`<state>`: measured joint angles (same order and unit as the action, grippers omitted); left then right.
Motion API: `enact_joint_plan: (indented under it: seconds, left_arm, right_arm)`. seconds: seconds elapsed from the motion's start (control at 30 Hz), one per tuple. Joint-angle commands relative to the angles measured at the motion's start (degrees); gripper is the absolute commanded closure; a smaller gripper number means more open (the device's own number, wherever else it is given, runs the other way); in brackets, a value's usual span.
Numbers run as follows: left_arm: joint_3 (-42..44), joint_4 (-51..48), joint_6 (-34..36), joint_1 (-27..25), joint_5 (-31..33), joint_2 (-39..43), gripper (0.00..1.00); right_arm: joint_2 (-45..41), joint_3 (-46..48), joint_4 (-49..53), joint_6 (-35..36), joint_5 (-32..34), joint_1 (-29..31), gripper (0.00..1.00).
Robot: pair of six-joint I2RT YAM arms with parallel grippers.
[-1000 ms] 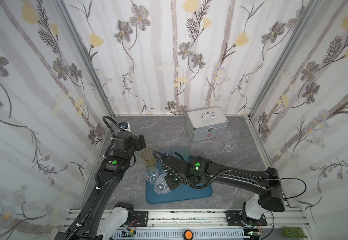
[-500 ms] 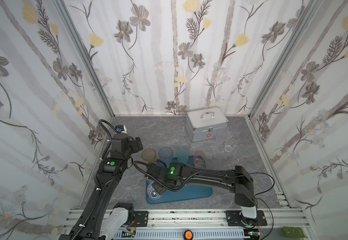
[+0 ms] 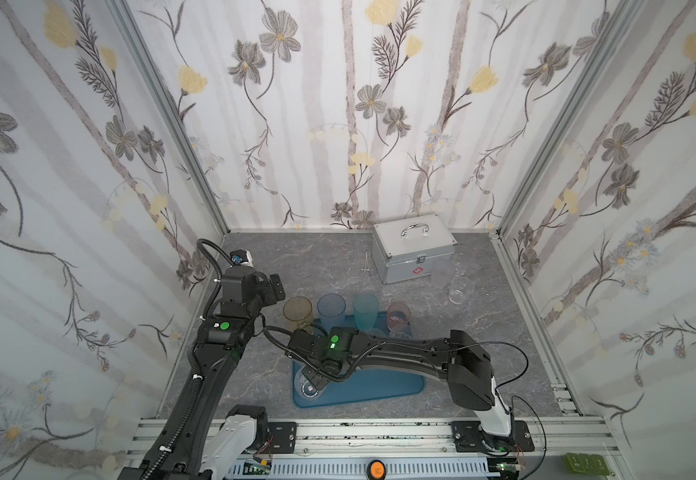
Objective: Place the glasses into the tray
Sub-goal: 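Lower the clear glass onto the tray's nearest edge and open the right gripper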
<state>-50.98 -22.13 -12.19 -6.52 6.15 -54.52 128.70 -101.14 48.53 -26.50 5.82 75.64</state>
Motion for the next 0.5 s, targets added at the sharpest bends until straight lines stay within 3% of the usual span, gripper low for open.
enact_joint_plan:
  seconds: [0.0, 0.2, 0.47]
  left_arm:
    - [-0.03, 0.16, -0.03, 0.16, -0.26, -0.14, 0.06]
    - [-0.92, 0.08, 0.32, 0.15, 0.09, -0.74, 0.06]
    - [-5.08, -0.19, -0.36, 0.17, 0.08, -1.59, 0.07]
  right_arm:
    - [0.50, -0.55, -1.77, 0.35, -0.50, -0.14, 0.91]
    - [-1.00, -0.97, -2.38, 0.23, -2.91, -0.52, 0.77]
    - [-9.80, -1.16, -1.74, -0.44, -3.38, -5.14, 0.74]
